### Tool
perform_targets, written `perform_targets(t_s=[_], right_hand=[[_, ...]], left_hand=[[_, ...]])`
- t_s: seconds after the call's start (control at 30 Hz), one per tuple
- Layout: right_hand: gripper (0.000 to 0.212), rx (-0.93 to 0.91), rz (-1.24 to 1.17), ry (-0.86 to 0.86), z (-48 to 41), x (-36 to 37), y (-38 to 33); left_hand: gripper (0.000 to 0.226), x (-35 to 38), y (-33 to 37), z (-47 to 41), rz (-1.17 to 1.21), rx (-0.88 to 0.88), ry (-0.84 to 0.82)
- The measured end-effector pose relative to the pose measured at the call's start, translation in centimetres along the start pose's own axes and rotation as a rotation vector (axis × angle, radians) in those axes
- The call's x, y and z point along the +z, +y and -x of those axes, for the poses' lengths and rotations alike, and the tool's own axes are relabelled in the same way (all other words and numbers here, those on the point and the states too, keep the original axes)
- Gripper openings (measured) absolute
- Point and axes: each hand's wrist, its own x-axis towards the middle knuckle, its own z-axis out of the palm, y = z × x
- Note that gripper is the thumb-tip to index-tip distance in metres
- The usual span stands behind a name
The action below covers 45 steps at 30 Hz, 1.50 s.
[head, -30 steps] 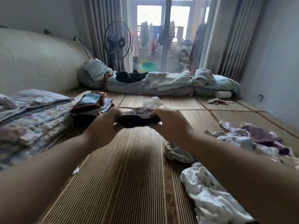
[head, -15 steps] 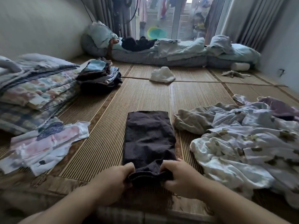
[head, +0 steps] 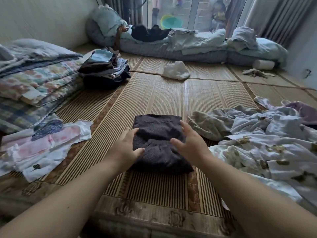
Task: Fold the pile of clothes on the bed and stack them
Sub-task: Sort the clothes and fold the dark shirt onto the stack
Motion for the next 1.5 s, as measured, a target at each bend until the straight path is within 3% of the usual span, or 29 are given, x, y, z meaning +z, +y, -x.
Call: perform_targets(t_s=[0.07,0.13,0.23,0.33,0.53,0.63,0.7,0.83,0.93,1.03,1.1,1.2,1.27,1.37,1.43,1.5], right_hand=[[0.070,-0.325,0.284,-0.017,0.9,0.3,1.1],[0.074,-0.515,0.513,-0.208,1.7,0.9,2.3],[0.095,-0.377,0.675,-0.485,1.8,1.7,4.4],[0.096,-0.241,0.678,-0.582,1.5,1.9,5.3],[0.052,-0.223,0.762,-0.705,1.2,0.6,2.9],[0.036,-0.111,0.602,-0.687,2.8,-0.5,1.4],[0.011,-0.066,0.489,-0.705,4.3,-1.4,0.5],[0.007,0.064,0.275,-0.855,6.0,-3.9,-2.5],[0.006,0.064,0.166,-0.787,4.8,-5.1,-4.2],[0.011,-0.008,0.215,-0.571,2.0,-4.9,-4.9],[0.002,-0.040,0.296,-0.407,0.1,-3.8,-4.2],[0.033,0.057,0.253,-0.202,-1.2,-1.3,-2.5],[0.048,0.095,0.188,-0.106,-0.5,0.1,-1.7],[0.058,-0.102,0.336,-0.103,2.4,1.8,-0.7],[0.065,-0.277,0.472,-0.219,4.7,2.9,0.1],[0.071,-0.307,0.562,-0.356,6.5,4.0,0.9]], left_hand=[[0.078,0.5,-1.1,0.6,-0.095,0.168,-0.067],[0.084,1.1,-2.4,1.2,-0.317,0.370,-0.234],[0.089,1.6,-3.5,1.0,-0.579,0.392,-0.472],[0.084,1.9,-3.0,0.4,-0.582,0.278,-0.517],[0.065,1.1,-0.9,0.5,-0.592,0.230,-0.562],[0.032,-0.4,0.4,1.2,-0.565,0.263,-0.579],[0.009,-1.6,0.8,2.3,-0.430,0.250,-0.646],[0.011,-4.1,1.0,3.7,-0.164,0.183,-0.746],[0.007,-6.0,1.1,2.9,0.090,0.126,-0.764],[0.009,-7.0,0.3,0.9,0.242,0.030,-0.621],[0.010,-6.6,-0.7,-0.6,0.153,0.013,-0.432],[0.034,-4.6,-1.8,-1.8,-0.151,-0.039,-0.193],[0.051,-2.9,-2.0,-1.3,-0.221,-0.076,-0.120],[0.061,-0.5,-2.0,1.0,-0.357,0.053,-0.127],[0.068,1.0,-2.2,3.2,-0.473,0.202,-0.204],[0.077,2.2,-2.3,5.3,-0.563,0.264,-0.303]])
